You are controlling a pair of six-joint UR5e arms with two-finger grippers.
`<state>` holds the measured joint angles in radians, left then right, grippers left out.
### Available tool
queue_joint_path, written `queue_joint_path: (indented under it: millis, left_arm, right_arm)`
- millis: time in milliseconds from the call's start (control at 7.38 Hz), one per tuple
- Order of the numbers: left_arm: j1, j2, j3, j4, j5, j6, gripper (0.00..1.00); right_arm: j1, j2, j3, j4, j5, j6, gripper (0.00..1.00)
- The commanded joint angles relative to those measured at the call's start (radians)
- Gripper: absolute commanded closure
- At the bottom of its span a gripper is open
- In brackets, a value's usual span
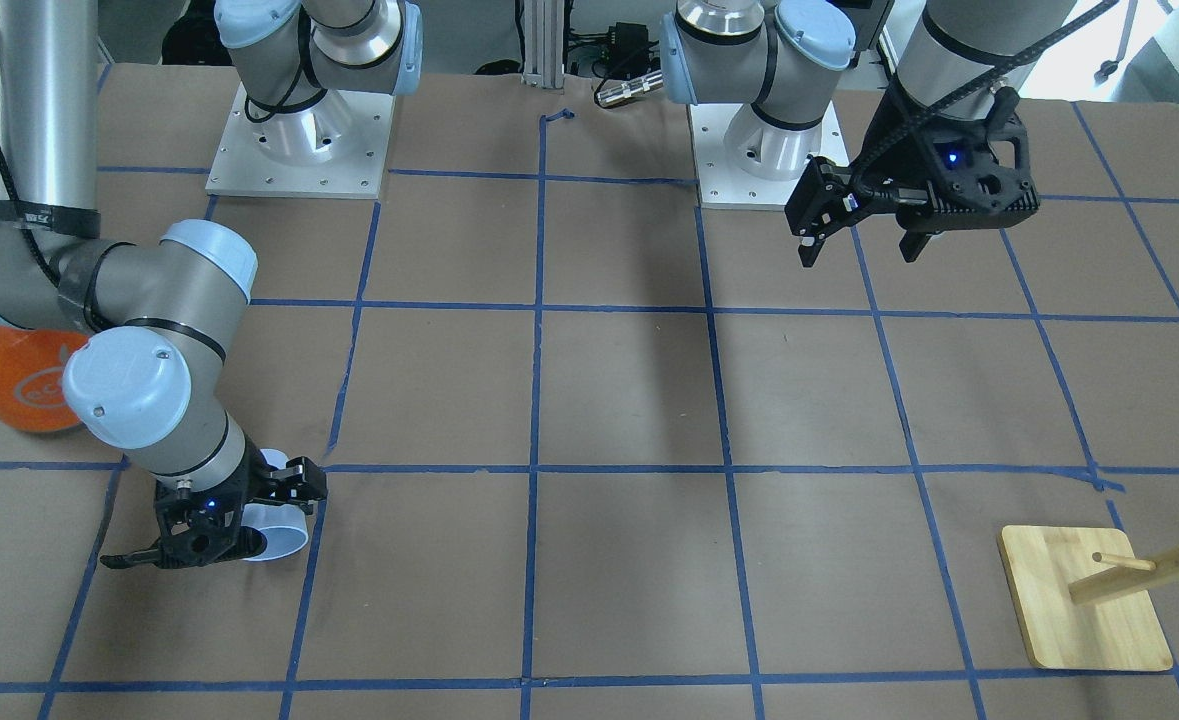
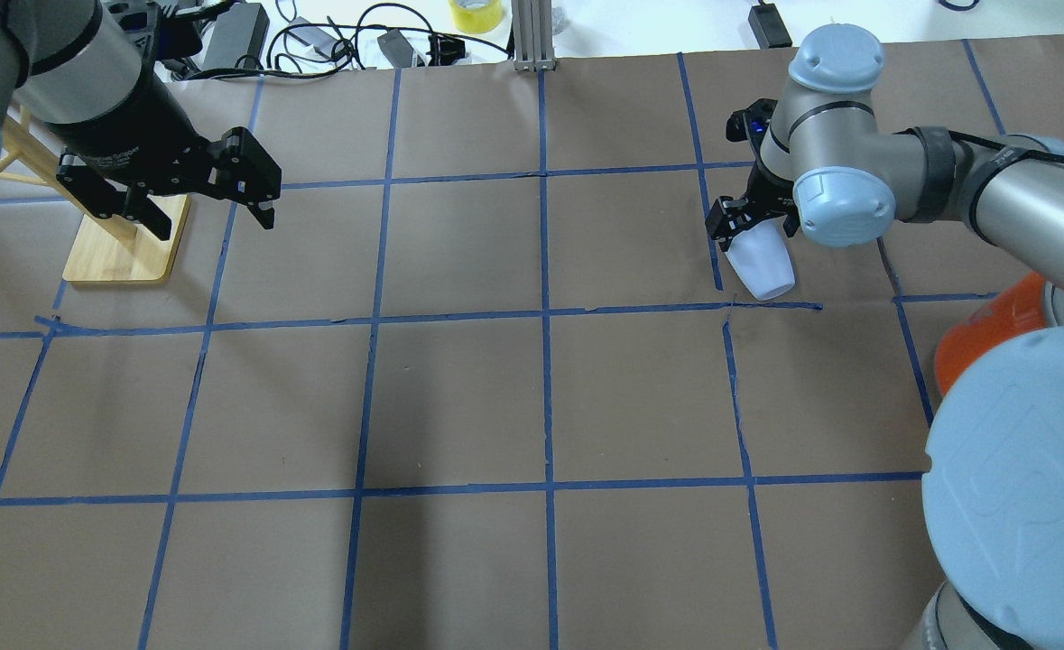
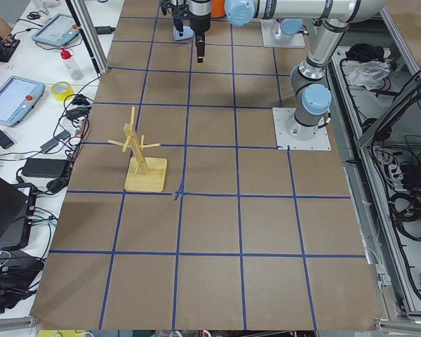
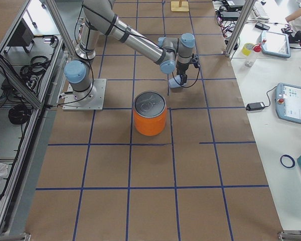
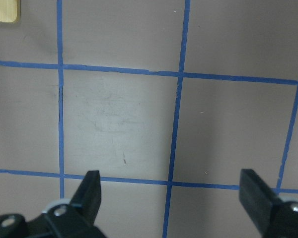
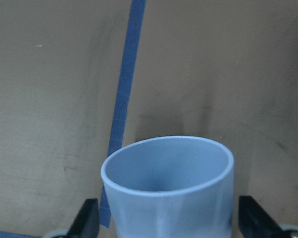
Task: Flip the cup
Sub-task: 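Close the right gripper on the cup base and lift it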
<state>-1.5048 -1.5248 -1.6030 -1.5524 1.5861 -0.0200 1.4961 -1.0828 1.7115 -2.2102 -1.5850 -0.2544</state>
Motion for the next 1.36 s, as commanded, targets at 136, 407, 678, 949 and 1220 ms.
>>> queue_joint_path:
  millis: [136, 407, 678, 949, 1220]
  left_arm:
    - [0.002, 0.0, 0.0, 0.0, 0.0, 0.0, 0.0]
    - [0.002, 0.0, 0.0, 0.0, 0.0, 0.0, 0.0]
    - [0.002, 0.0, 0.0, 0.0, 0.0, 0.0, 0.0]
    - [0.002, 0.0, 0.0, 0.0, 0.0, 0.0, 0.0]
    - [0.002, 0.0, 0.0, 0.0, 0.0, 0.0, 0.0]
  right_arm:
    - [0.001, 0.026, 0.005, -0.028, -0.009, -0.006, 0.0]
    - [0.001, 0.027, 0.007, -0.028, -0.007, -0.014, 0.0]
    - [0.001, 0.027, 0.007, -0.045, 0.0, -0.029, 0.0]
    - [0.001, 0.029, 0.017, -0.048, -0.003, -0.042, 0.34]
    - [0.006, 0.011, 0.008, -0.045, -0.012, -0.042, 0.67]
